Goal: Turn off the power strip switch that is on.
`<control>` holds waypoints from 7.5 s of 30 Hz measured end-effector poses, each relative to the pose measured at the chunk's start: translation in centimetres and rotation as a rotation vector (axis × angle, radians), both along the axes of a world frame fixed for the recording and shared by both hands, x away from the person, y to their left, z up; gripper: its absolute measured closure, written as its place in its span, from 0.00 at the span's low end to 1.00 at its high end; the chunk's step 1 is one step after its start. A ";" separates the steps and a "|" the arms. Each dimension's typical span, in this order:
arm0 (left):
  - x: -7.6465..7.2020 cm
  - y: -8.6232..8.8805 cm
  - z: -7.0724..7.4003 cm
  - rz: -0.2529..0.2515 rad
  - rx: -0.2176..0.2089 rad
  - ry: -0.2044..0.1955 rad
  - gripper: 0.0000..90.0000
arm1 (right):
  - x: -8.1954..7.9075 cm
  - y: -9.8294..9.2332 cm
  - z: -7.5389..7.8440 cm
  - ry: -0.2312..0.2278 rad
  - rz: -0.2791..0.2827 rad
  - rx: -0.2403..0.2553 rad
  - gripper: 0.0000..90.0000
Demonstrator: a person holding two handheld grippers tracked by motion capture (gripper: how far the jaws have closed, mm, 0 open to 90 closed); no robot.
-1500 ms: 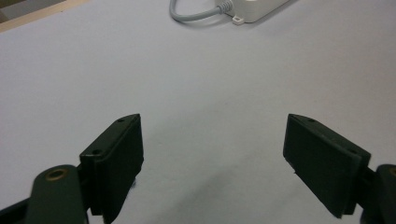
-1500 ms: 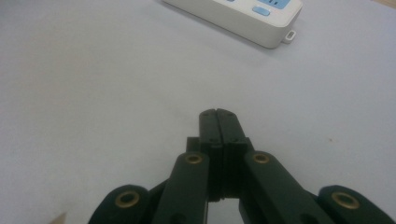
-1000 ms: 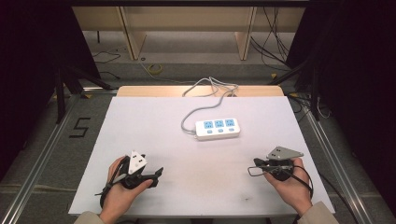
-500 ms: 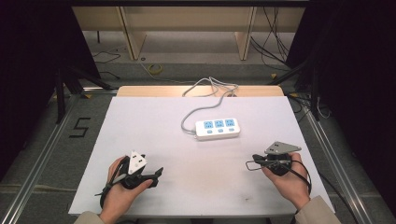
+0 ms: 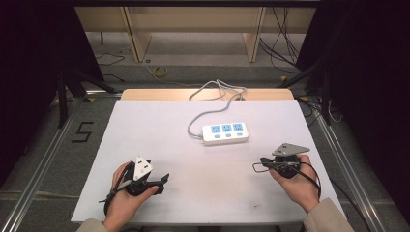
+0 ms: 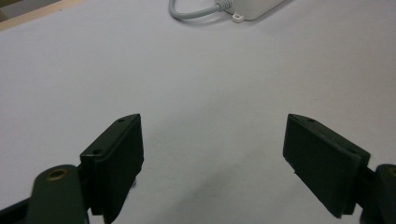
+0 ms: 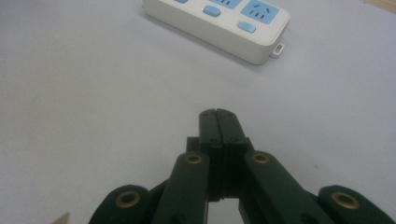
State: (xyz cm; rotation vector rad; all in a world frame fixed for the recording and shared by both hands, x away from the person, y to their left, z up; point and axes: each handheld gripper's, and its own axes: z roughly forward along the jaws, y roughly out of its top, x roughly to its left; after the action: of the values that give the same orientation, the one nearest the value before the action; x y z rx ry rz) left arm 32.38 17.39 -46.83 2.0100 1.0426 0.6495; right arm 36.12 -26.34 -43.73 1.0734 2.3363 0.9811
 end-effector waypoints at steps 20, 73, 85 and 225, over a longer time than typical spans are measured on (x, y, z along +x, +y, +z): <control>0.1 -0.1 0.0 0.002 0.003 -0.002 0.22 | 2.0 0.6 1.5 0.021 0.000 -0.034 1.00; 0.1 -0.1 0.0 -0.001 0.019 -0.005 0.22 | 7.2 2.3 3.6 0.086 -0.011 -0.093 1.00; 0.1 -0.2 0.0 -0.003 0.020 -0.006 0.22 | 8.4 2.9 3.8 0.099 -0.008 -0.107 1.00; 0.0 -0.2 0.1 -0.005 0.016 -0.011 0.22 | 16.7 7.7 3.6 0.228 -0.006 -0.235 1.00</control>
State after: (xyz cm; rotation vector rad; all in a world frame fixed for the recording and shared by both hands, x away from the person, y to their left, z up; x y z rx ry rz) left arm 32.42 17.21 -46.71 2.0193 1.0285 0.6677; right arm 52.86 -18.67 -40.18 1.1465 2.5492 0.5874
